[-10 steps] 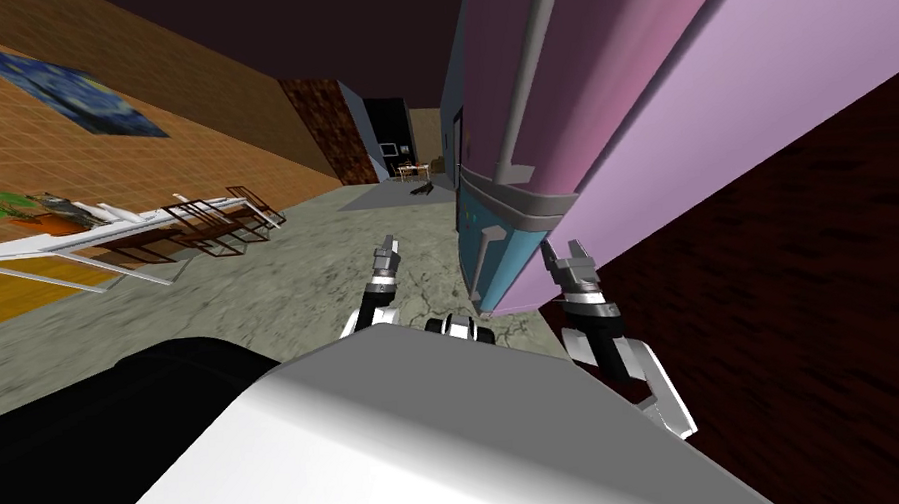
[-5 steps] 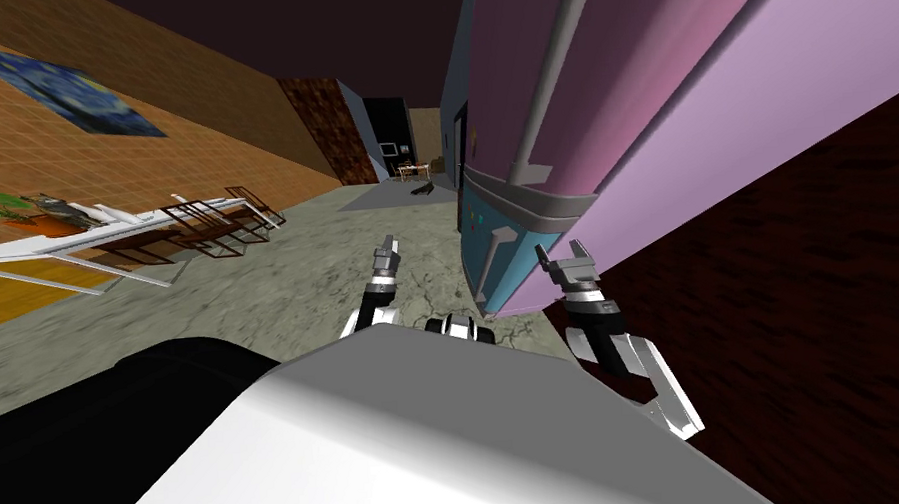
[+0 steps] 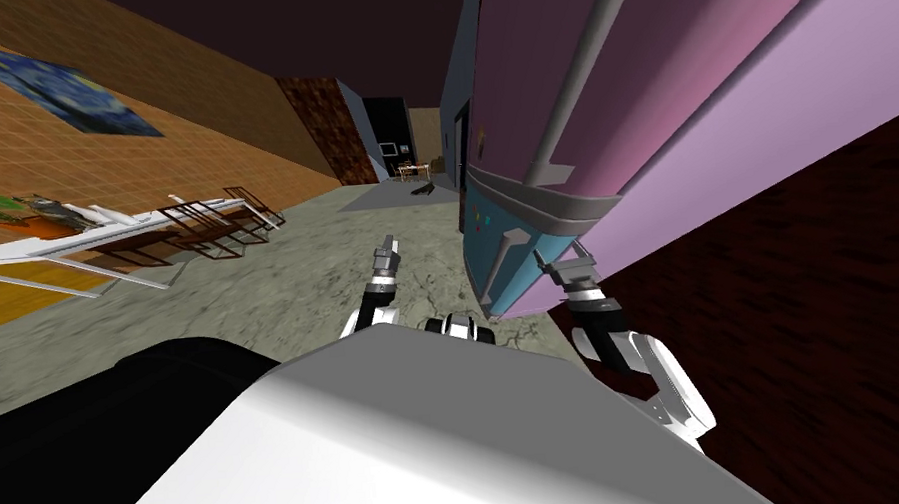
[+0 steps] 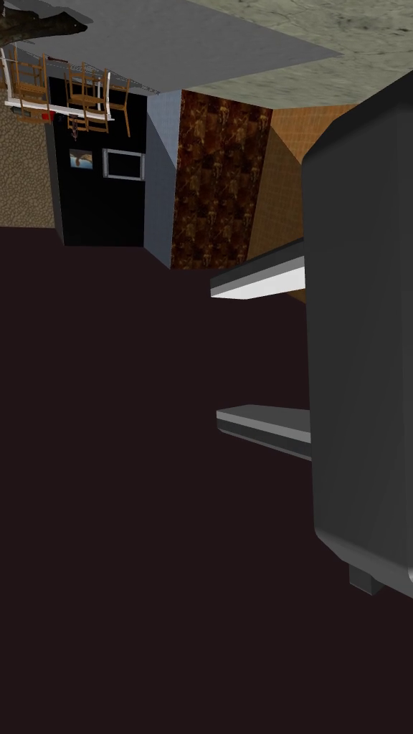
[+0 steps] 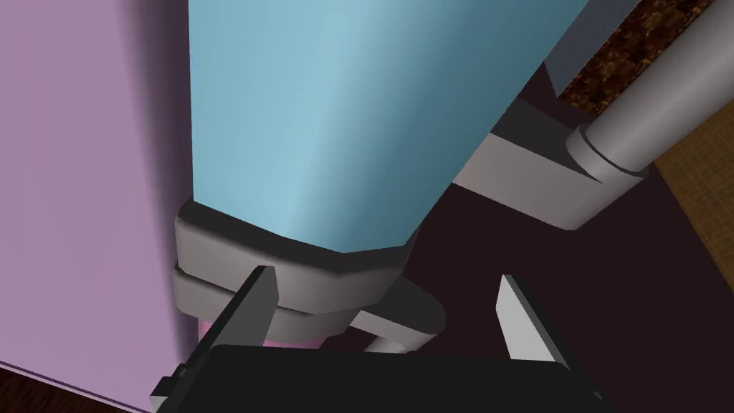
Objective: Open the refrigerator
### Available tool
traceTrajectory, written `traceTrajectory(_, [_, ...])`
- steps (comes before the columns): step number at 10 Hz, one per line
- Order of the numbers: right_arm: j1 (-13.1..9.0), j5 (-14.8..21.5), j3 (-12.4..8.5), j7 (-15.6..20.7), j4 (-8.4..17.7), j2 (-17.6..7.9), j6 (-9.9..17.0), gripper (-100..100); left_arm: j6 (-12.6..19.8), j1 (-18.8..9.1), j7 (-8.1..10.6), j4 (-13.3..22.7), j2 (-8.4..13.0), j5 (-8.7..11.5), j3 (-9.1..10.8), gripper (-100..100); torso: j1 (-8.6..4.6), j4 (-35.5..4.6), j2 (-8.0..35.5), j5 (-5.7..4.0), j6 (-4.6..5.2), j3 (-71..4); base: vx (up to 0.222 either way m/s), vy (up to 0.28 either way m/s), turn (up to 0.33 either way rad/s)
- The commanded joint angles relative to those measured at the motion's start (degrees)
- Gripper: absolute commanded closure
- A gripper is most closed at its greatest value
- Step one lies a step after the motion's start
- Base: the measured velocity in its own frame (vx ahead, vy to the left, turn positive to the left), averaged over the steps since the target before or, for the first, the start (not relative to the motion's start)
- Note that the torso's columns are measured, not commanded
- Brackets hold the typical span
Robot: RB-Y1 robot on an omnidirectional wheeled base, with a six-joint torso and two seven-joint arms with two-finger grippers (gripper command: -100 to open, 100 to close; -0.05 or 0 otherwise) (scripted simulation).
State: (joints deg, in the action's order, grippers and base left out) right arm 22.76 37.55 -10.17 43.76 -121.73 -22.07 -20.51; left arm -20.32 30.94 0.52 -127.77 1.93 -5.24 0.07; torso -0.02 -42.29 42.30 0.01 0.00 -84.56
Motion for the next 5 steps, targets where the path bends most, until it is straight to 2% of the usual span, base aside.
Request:
traceTrajectory(1, [-0.8,4.3,-0.8,4.2,2.0,-2.3,0.6,-100,0.0,0.0,0.00,0.0,0.0,0.0,0.00,0,-0.05,0.0,0.0,-0.03,0.00,0.0,0.013,0.103,-0.009])
traceTrajectory(2, [-0.8,4.7,-0.8,4.7,2.0,-2.3,0.6,-100,0.0,0.0,0.00,0.0,0.0,0.0,0.00,0,0.04,0.0,0.0,-0.01,0.00,0.0,0.011,0.081,-0.008])
traceTrajectory(4, [-1.5,8.5,-1.6,8.3,3.8,-4.7,1.1,-100,0.0,0.0,0.00,0.0,0.0,0.0,0.00,0,0.02,0.0,-0.1,0.00,-0.07,0.0,0.013,0.094,-0.016])
traceTrajectory(5, [-1.5,8.8,-1.6,8.6,3.8,-4.7,1.1,-100,0.0,0.0,0.00,0.0,0.0,0.0,0.00,0,0.13,0.0,-0.1,0.03,-0.08,-0.1,0.011,0.080,0.000])
